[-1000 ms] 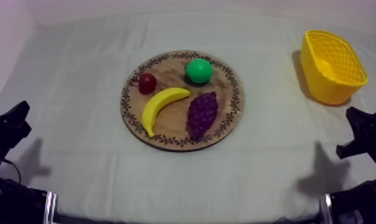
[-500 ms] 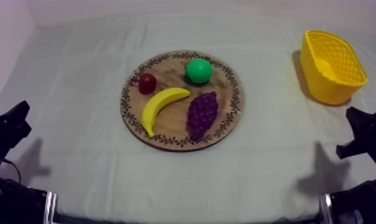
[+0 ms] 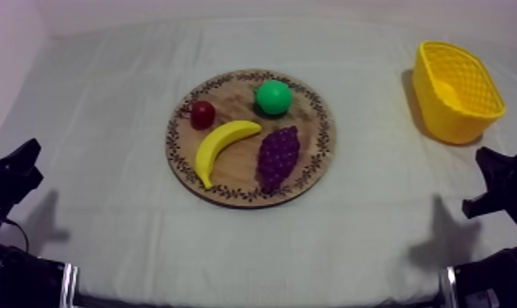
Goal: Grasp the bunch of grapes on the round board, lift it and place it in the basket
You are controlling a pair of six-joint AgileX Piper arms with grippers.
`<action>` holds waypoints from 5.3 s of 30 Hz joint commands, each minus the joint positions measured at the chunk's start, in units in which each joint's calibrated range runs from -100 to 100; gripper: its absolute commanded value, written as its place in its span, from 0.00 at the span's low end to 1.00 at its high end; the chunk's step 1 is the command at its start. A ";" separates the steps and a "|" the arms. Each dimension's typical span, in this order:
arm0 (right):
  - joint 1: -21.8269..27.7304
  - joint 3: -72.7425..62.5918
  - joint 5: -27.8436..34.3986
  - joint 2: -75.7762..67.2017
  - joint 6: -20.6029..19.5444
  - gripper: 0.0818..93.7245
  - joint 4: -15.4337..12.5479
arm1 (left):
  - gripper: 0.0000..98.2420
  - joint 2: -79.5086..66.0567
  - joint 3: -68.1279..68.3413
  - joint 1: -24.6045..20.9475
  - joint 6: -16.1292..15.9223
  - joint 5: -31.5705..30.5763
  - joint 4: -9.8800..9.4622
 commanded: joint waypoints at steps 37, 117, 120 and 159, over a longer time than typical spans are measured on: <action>-4.59 -5.65 0.87 5.47 3.53 0.01 -0.65 | 0.00 0.00 -0.01 -0.01 0.00 0.00 0.00; -33.91 -110.17 64.59 110.77 -35.30 0.38 7.40 | 0.00 0.00 -0.01 -0.01 0.00 0.00 0.00; -33.59 -110.16 64.54 110.80 -34.88 0.72 6.69 | 0.00 0.00 -0.01 -0.01 0.00 0.00 0.00; -28.68 -93.16 37.22 128.38 -33.53 0.81 -4.78 | 0.00 0.00 -0.01 -0.01 0.00 0.00 0.00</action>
